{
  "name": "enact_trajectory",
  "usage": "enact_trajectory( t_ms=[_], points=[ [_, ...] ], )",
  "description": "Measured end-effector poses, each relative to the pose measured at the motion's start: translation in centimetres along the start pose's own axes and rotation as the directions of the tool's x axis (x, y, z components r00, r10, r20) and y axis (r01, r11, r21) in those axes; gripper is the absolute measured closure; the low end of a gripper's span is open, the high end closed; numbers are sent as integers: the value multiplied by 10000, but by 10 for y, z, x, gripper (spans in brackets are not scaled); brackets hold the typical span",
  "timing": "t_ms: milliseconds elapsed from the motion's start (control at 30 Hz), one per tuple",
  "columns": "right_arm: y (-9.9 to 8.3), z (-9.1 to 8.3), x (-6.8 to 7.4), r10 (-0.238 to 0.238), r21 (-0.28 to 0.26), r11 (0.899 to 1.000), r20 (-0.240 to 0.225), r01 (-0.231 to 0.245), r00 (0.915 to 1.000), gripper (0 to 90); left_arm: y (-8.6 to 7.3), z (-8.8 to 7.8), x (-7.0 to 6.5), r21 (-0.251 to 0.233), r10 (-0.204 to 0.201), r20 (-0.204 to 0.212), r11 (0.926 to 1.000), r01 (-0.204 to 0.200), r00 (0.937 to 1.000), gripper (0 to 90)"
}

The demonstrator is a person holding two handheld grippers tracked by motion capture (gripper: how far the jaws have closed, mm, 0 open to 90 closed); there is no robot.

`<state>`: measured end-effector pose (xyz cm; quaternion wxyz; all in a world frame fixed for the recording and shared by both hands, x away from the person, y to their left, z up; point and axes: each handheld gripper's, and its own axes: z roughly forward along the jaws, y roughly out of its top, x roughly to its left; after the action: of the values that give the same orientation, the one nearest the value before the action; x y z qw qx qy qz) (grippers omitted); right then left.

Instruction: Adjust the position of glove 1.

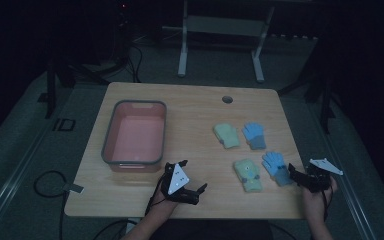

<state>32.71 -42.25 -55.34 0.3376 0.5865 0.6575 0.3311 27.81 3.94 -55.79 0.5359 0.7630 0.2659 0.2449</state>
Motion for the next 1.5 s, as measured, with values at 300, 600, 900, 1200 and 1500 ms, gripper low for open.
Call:
enact_trajectory(
  t_ms=[300,600,900,1200,1500],
  points=[
    [-1,0,-9,768,284,9967,-337,-758,9965,141,0,1,2,56,-126,97,9999,125,9999,0],
    [11,-5,-2,543,741,9959,-316,-519,9980,119,0,1,2,79,-130,110,9999,129,9999,0],
    [44,-21,6,190,163,9997,-381,-184,9991,108,0,1,2,103,-81,128,9999,79,9999,0],
    [76,-27,14,74,-67,9999,-609,-78,9981,108,0,1,2,89,-56,145,9999,55,9999,0],
    [103,-25,28,-390,-110,9992,-987,381,9944,137,0,1,1,41,-60,142,10000,60,9999,0]
  ],
)
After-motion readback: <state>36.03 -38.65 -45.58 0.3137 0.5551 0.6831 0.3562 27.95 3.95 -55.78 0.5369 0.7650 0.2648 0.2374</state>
